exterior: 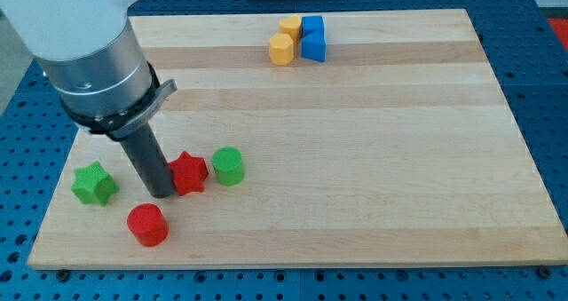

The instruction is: Separate the red blocks

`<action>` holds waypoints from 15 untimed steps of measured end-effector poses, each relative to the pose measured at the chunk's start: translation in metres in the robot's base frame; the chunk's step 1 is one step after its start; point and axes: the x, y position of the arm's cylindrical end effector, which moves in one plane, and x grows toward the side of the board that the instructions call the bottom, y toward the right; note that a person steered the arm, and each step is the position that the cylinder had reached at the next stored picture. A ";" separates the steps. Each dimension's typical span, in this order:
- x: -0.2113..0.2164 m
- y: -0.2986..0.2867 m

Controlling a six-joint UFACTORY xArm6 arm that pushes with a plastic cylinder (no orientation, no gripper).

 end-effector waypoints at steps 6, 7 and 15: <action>-0.017 0.011; -0.018 0.011; 0.042 -0.070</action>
